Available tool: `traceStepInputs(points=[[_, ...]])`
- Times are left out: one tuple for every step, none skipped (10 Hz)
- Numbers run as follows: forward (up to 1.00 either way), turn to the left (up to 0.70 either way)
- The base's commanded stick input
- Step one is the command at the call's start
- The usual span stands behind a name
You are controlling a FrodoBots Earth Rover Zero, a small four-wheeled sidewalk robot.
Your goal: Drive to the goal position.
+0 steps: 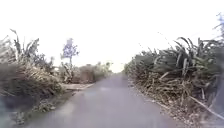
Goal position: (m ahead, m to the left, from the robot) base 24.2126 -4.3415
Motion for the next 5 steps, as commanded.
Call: traceStepInputs(points=[[0.7, 0.0], [0.7, 0.0], [0.7, 0.0], [0.7, 0.0], [0.7, 0.0]])
